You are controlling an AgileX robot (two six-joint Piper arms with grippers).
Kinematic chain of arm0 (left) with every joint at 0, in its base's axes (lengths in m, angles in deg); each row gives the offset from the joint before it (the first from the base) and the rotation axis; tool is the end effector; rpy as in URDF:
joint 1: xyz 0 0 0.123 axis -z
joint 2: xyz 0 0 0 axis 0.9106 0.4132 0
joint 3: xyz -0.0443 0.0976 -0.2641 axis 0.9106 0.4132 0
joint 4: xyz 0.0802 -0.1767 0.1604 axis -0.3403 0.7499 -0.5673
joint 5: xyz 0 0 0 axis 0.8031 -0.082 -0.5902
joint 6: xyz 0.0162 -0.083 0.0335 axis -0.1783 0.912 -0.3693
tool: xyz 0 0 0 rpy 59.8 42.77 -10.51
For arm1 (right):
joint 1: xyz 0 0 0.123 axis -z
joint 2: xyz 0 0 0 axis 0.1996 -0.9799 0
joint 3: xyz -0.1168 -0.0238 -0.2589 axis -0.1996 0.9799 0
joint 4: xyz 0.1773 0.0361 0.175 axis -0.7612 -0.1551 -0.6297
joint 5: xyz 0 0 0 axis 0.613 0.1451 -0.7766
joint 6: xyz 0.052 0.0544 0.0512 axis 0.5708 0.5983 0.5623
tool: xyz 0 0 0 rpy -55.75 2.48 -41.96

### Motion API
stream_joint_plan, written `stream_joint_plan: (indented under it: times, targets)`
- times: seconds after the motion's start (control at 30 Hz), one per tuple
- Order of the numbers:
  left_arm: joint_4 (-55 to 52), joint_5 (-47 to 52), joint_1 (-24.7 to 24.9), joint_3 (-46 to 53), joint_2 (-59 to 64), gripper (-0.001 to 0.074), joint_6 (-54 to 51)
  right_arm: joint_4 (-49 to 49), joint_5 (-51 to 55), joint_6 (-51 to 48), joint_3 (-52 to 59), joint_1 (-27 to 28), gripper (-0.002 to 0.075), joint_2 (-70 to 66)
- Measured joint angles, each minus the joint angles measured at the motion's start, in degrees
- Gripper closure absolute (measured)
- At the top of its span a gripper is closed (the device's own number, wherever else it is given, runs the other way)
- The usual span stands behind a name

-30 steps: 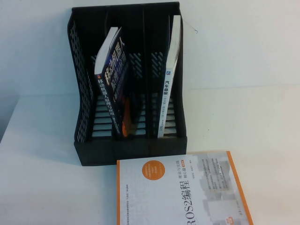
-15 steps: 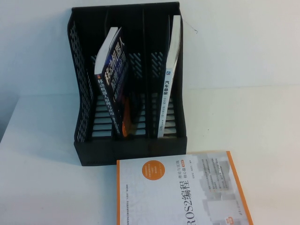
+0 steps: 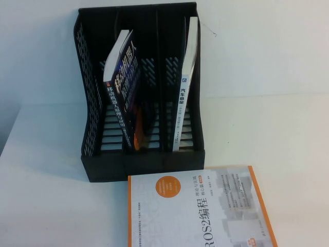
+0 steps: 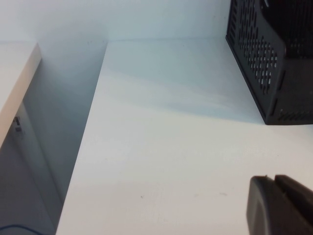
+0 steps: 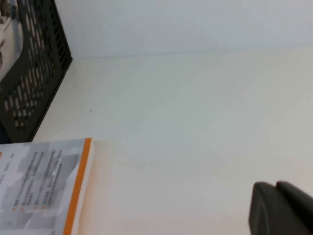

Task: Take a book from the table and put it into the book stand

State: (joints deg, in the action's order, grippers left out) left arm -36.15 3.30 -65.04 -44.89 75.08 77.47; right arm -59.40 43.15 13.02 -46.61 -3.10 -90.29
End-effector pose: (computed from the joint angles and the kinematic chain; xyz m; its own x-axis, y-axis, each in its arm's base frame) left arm 0.0528 -0.0059 0.1744 -0.2809 -0.0671 -0.9574 0.0470 0.9954 -0.0835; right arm 0.0797 0.0088 0.2175 -0.3097 0.0527 -0.9494 -0.0937 0.9919 0.0856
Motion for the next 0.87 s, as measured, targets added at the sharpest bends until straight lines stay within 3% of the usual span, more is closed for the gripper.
stream_joint_plan:
  times: [0.23, 0.43, 0.63, 0.87]
  targets:
    - [0.0, 0.0, 0.0, 0.0, 0.0, 0.0738, -0.1, -12.5, -7.2, -16.1, 7.5, 8.9, 0.0728, 11.3]
    - [0.0, 0.0, 0.0, 0.0, 0.0, 0.0738, -0.2, -25.8, 2.9, -32.6, 9.1, 11.4, 0.0728, 17.7]
    - [0.0, 0.0, 0.0, 0.0, 0.0, 0.0738, -0.2, -27.1, 4.5, -34.3, 9.1, 11.4, 0.0728, 17.9]
    - [0.0, 0.0, 0.0, 0.0, 0.0, 0.0738, -0.2, -27.2, 4.6, -27.7, 9.1, 11.4, 0.0728, 17.9]
